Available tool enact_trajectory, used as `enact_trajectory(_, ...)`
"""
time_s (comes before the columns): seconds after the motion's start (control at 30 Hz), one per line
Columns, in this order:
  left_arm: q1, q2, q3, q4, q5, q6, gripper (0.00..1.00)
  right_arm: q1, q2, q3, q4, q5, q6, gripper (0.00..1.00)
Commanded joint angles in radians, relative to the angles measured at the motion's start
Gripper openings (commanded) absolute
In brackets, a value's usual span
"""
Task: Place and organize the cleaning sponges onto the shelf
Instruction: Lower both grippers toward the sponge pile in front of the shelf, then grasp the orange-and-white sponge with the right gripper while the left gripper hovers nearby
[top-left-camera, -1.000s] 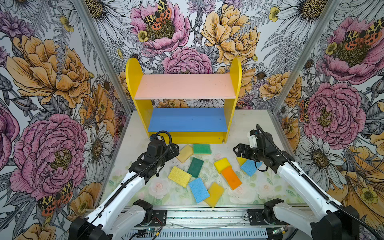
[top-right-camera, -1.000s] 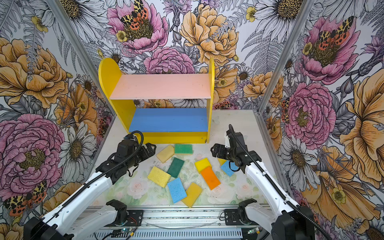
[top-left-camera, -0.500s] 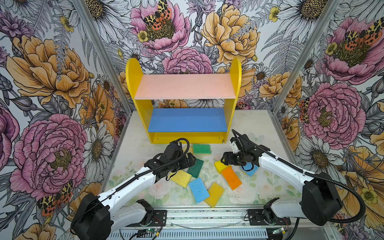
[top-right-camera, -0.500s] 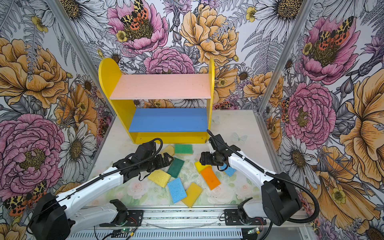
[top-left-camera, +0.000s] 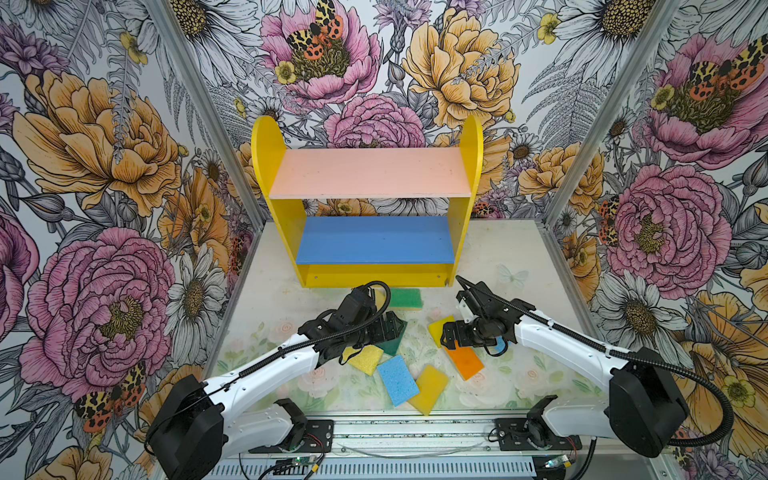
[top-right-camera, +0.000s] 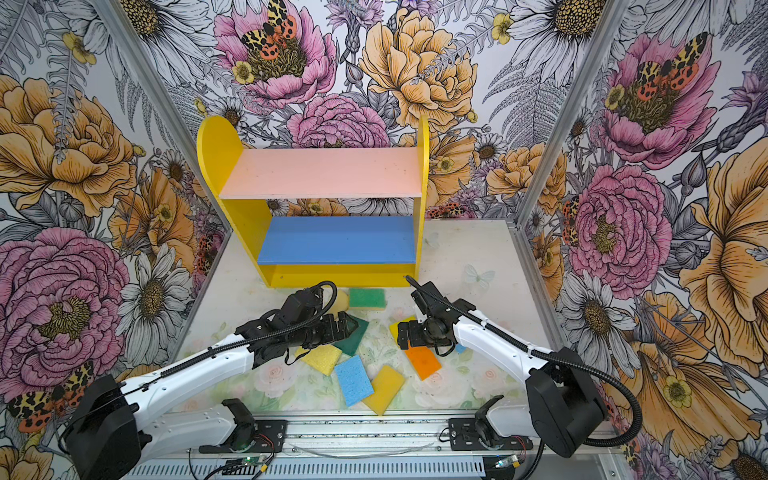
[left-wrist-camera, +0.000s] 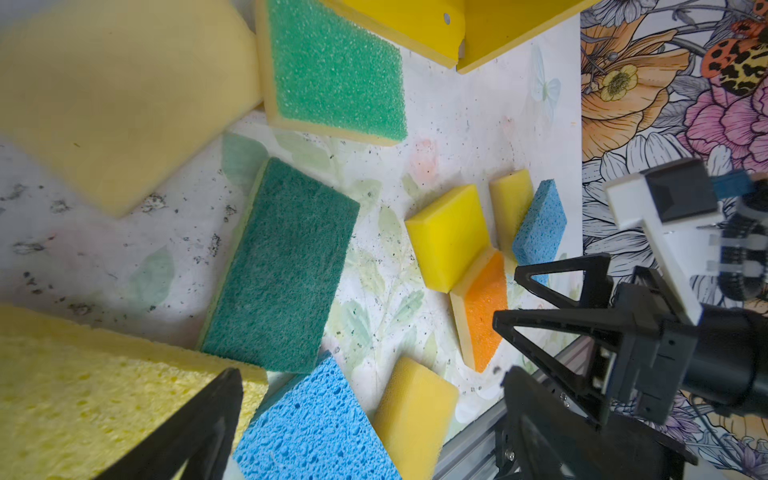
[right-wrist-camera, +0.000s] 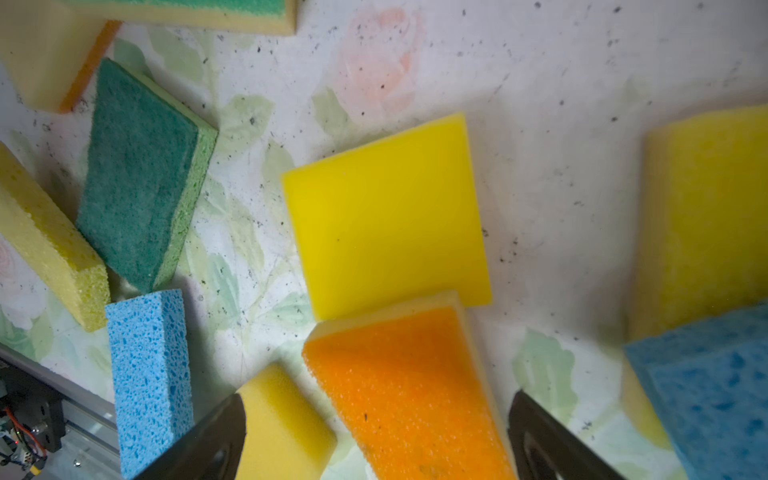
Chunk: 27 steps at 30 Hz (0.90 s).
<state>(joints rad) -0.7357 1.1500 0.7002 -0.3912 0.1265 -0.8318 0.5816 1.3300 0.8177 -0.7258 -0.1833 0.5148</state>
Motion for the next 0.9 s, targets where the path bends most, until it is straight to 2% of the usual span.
enact_trajectory(0.0,-0.007,-0.018,0.009,0.028,0.018,-0.004,0.99,0.026,0.037,0.001,-0.014,0.065,-0.019,0.99)
enact_trajectory(0.23,-0.007,-0.092,-0.052,0.027,0.002,-0.024,0.99,0.056,0.113,0.030,-0.019,0.127,-0.048,0.99)
enact_trajectory(0.43,-0.003,-0.143,-0.089,0.024,0.001,-0.042,0.99,0.080,0.146,0.039,-0.018,0.153,-0.036,0.90)
enact_trajectory(0.5,-0.003,-0.151,-0.095,0.023,0.004,-0.047,0.99,0.082,0.143,0.042,-0.018,0.165,-0.028,0.83)
enact_trajectory(0.63,-0.006,-0.159,-0.097,0.024,0.009,-0.050,0.99,0.084,0.113,0.047,-0.017,0.179,-0.011,0.65)
enact_trajectory(0.87,-0.026,-0.193,-0.100,0.025,-0.013,-0.050,0.99,0.081,-0.014,0.093,-0.018,0.157,0.061,0.63)
